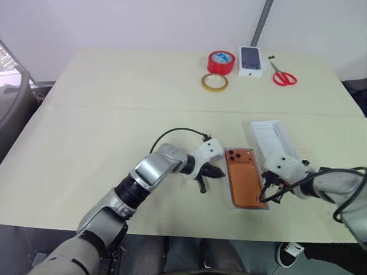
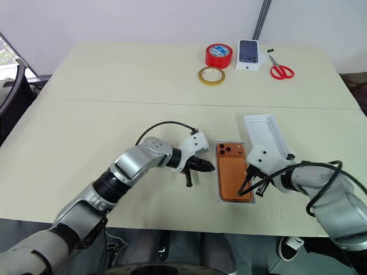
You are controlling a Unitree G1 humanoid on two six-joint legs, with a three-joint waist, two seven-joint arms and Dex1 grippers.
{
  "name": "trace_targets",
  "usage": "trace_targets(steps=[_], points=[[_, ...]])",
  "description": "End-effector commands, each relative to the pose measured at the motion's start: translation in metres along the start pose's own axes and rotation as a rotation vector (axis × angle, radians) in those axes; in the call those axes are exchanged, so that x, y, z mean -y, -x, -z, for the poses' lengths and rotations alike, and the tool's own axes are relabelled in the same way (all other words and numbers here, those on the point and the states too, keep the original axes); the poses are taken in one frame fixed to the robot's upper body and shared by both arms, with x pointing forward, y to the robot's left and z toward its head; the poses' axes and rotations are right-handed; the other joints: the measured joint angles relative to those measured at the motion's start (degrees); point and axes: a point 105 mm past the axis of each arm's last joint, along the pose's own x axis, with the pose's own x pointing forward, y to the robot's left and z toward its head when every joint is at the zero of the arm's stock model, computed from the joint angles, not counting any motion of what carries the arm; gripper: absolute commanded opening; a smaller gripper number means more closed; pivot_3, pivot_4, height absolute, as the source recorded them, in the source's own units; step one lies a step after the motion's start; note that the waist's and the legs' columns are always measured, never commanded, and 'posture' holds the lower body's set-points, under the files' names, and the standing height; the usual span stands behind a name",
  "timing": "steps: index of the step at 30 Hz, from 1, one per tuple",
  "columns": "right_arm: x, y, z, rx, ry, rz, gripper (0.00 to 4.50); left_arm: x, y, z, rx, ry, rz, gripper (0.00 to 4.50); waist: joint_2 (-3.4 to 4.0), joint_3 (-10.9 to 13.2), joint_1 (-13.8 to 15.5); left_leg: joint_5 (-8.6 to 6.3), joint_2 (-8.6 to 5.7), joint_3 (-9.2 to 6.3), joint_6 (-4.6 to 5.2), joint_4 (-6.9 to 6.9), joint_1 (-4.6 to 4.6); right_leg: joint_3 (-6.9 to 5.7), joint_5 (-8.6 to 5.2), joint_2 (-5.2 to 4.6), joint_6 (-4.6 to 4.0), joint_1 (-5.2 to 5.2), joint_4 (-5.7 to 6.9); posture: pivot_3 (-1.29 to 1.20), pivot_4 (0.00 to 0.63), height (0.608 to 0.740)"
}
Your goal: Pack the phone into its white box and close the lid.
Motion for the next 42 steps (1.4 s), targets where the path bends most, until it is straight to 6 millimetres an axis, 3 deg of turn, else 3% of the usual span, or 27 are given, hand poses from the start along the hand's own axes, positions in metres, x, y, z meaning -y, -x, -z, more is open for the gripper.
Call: trace_targets(steps=[1,5,11,15,20,23,27,32,36,38,42], points=[[0.018,0.021,-0.017,0.079,-0.058,0.036,0.87,-0.007,0.033,-0.014,0.116,-0.037,-0.045,0.00,0.02,0.00,-0.45,0.00,0.04,0.01,0.00,-0.02,0.04,0.02,0.00,0.03,0.00,0.00,0.01,0.00,0.150,0.740],[0.042,0.017,-0.022,0.115,-0.221,0.095,2.89,-0.014,0.065,-0.009,0.181,-0.097,-0.126,0.00,0.05,0.00,-1.10,0.01,0.08,0.01,-0.02,-0.07,0.08,0.03,0.00,0.04,0.00,0.00,0.02,0.00,0.150,0.740],[0.056,-0.019,-0.016,0.049,-0.463,0.128,2.89,-0.002,0.092,-0.009,0.325,-0.250,-0.137,0.00,0.05,-0.01,-1.00,0.01,0.02,0.06,-0.02,-0.01,0.01,0.04,0.00,-0.07,0.00,-0.03,0.00,0.00,0.150,0.740],[0.068,-0.031,-0.015,0.021,-0.540,0.192,2.89,0.014,0.096,-0.006,0.347,-0.293,-0.084,0.00,0.17,0.06,-1.12,0.01,0.02,0.11,-0.02,-0.06,0.00,0.07,0.00,-0.10,0.00,-0.09,0.05,0.00,0.150,0.740],[0.065,-0.042,-0.015,0.002,-0.575,0.182,2.89,0.024,0.094,0.003,0.318,-0.314,-0.045,0.00,0.19,0.06,-1.32,0.00,0.01,0.12,0.00,-0.07,0.00,0.08,0.00,-0.09,0.00,-0.10,0.05,0.00,0.150,0.740],[0.063,-0.045,-0.014,-0.008,-0.576,0.188,2.10,0.023,0.094,0.005,0.312,-0.317,-0.053,0.00,0.19,0.05,-1.32,0.00,0.02,0.13,0.00,-0.07,0.00,0.09,0.00,-0.08,0.00,-0.10,0.05,0.00,0.150,0.740],[0.064,-0.040,-0.018,0.001,-0.578,0.195,0.06,0.021,0.093,0.004,0.316,-0.311,-0.060,0.00,0.19,0.05,-1.33,-0.01,0.02,0.13,0.01,-0.07,0.00,0.09,0.00,-0.08,0.00,-0.10,0.06,0.00,0.150,0.740],[0.075,-0.014,-0.038,0.111,-0.654,0.189,0.02,0.013,0.095,0.004,0.329,-0.290,-0.099,0.00,0.24,0.08,-1.37,-0.01,0.02,0.13,0.02,-0.08,0.00,0.09,0.00,-0.08,0.00,-0.12,0.07,0.00,0.150,0.740],[0.074,0.006,-0.061,0.287,-0.717,0.084,0.02,-0.003,0.104,-0.001,0.376,-0.246,-0.176,0.00,0.26,0.09,-1.36,-0.01,0.03,0.13,0.02,-0.10,0.00,0.09,0.00,-0.06,0.00,-0.14,0.09,0.00,0.150,0.740],[0.061,0.012,-0.082,0.437,-0.735,-0.077,0.02,-0.020,0.115,-0.005,0.410,-0.215,-0.264,0.00,0.25,0.09,-1.36,-0.01,0.04,0.13,0.02,-0.12,0.00,0.08,0.00,-0.06,0.00,-0.13,0.09,0.00,0.150,0.740],[0.016,0.013,-0.121,0.644,-0.778,-0.433,0.02,-0.044,0.127,-0.006,0.432,-0.179,-0.368,0.00,0.24,0.08,-1.68,-0.01,0.07,0.14,0.02,-0.12,0.02,0.07,0.01,-0.04,0.01,-0.12,0.13,0.00,0.150,0.740]])
